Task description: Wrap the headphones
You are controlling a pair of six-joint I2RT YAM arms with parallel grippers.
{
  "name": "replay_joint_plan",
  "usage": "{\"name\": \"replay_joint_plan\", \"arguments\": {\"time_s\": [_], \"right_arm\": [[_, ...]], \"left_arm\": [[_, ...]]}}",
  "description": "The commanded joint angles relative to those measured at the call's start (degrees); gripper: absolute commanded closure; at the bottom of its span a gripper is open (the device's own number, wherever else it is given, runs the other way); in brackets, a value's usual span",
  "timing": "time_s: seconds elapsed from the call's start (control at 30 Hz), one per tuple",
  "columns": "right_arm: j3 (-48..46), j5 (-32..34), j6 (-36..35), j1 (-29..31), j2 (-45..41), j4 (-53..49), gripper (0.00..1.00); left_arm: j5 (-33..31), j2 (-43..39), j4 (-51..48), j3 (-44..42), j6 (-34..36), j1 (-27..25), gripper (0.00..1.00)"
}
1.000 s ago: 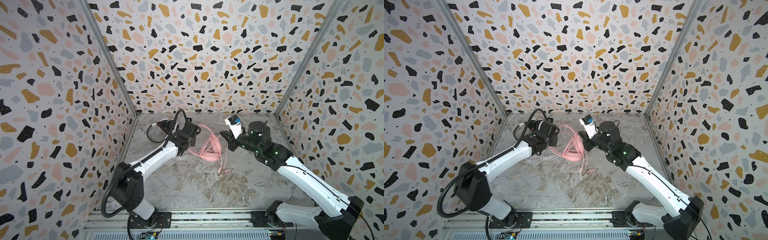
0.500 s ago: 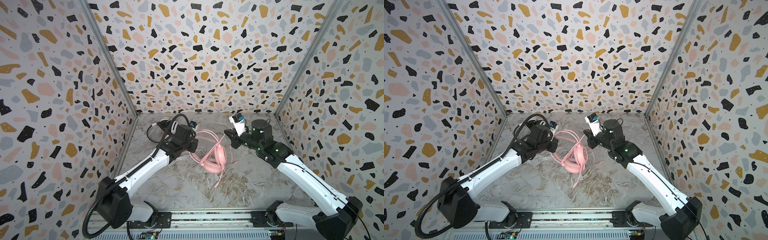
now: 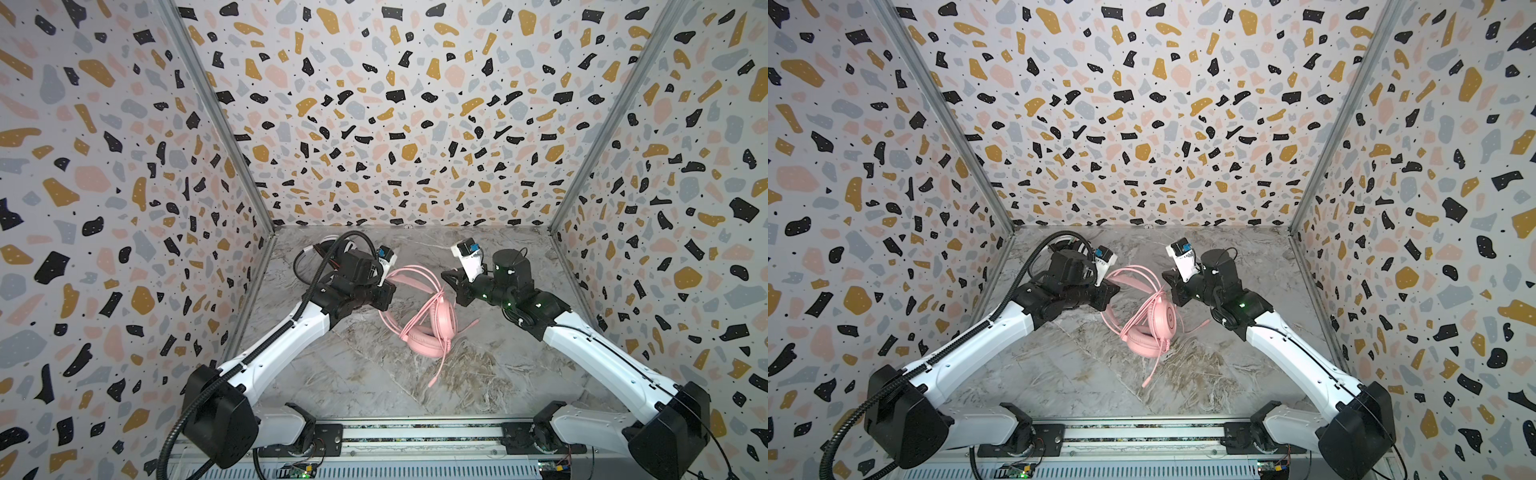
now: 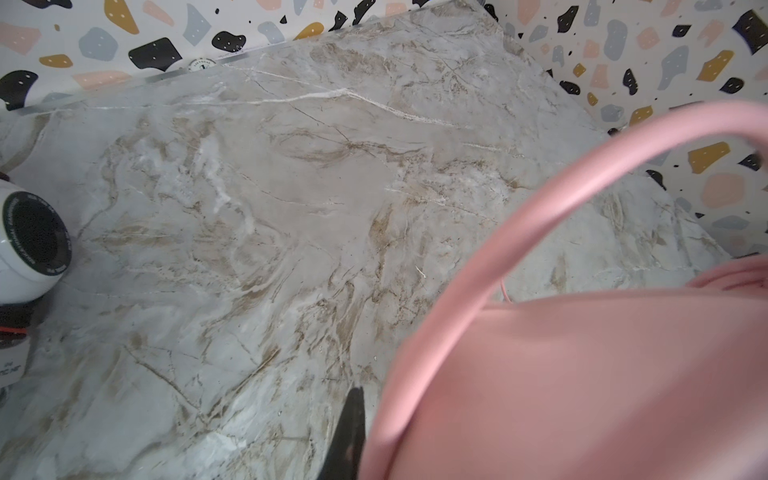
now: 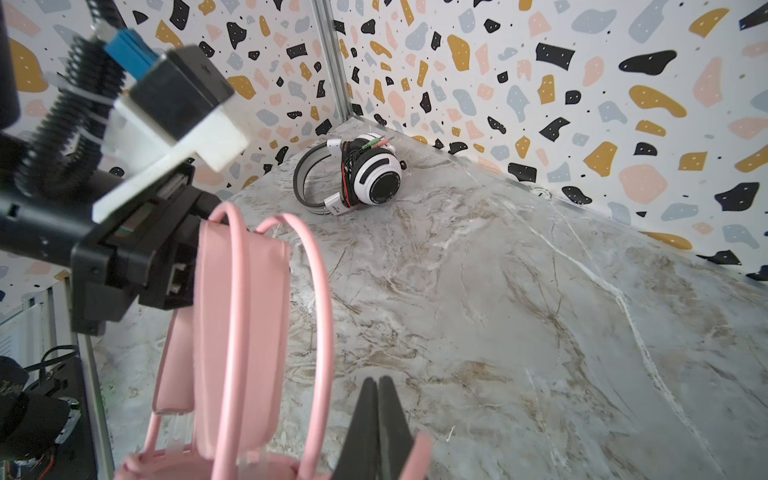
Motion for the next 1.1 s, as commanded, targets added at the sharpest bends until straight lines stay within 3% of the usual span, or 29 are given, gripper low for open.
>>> {"name": "replay_joint_plan", "arguments": {"time_s": [0.0,0.13,0.4,0.57,0.73,0.93,1.07], "right_arm": [[-2.09,3.54,1.16,-1.46,-1.99,4.53,0.97],[-4.35,2.82,2.23,-1.64,-2.50,6.93,0.97],[-11.12,-6.07,6.50,-3.21,-2.64,19.92,0.95],[-17.28,-12.77,12.14,-5.67,-3.66,33.69,0.91],[-17.57,-19.13,13.35,-6.21,-1.22,36.05,0.88],[-19.30,-18.64,12.03,-6.36,-2.46,34.80,0.87],[-21.51,-18.12,12.20,-6.46,-3.42,35.86,0.87]], "left_arm": [[15.55,-3.60,6.33,-0.32,-2.37,3.63,1.00],[24.37,-4.39,9.07,-0.99,-5.03,7.24,1.00],[30.99,-6.75,14.07,-1.20,-10.01,7.51,1.00],[32.07,-7.90,16.73,-1.21,-13.34,7.52,1.00],[32.50,-7.98,17.33,-0.67,-14.71,7.52,1.00],[32.05,-8.06,18.35,-0.33,-16.17,7.61,1.00],[33.41,-7.98,22.75,-0.57,-20.77,7.77,1.00]]}}
